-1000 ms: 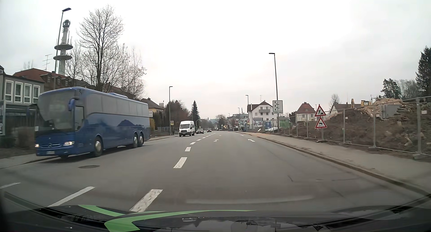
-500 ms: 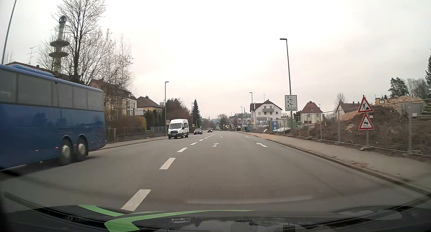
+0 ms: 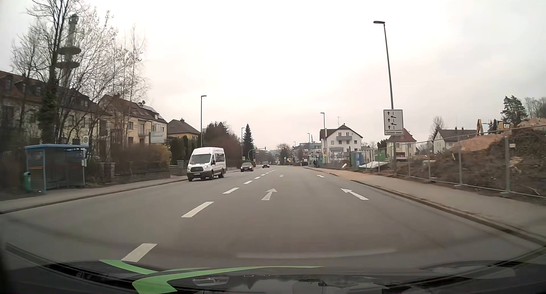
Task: Follow the waypoints while adhering to traffic rules and regulations
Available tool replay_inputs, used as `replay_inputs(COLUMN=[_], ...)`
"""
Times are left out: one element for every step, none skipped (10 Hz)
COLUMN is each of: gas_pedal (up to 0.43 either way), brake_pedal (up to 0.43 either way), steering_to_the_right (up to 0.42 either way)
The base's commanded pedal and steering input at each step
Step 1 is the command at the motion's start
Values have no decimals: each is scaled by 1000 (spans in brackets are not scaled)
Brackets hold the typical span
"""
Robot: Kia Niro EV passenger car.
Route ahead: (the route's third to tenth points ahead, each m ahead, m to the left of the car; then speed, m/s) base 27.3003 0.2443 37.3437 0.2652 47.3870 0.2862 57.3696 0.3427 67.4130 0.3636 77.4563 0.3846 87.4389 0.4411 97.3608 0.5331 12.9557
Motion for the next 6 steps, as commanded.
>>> replay_inputs(gas_pedal=[197,177,138,130,130,98], brake_pedal=[0,0,0,0,0,0], steering_to_the_right=[-2,0,1,3,4,4])
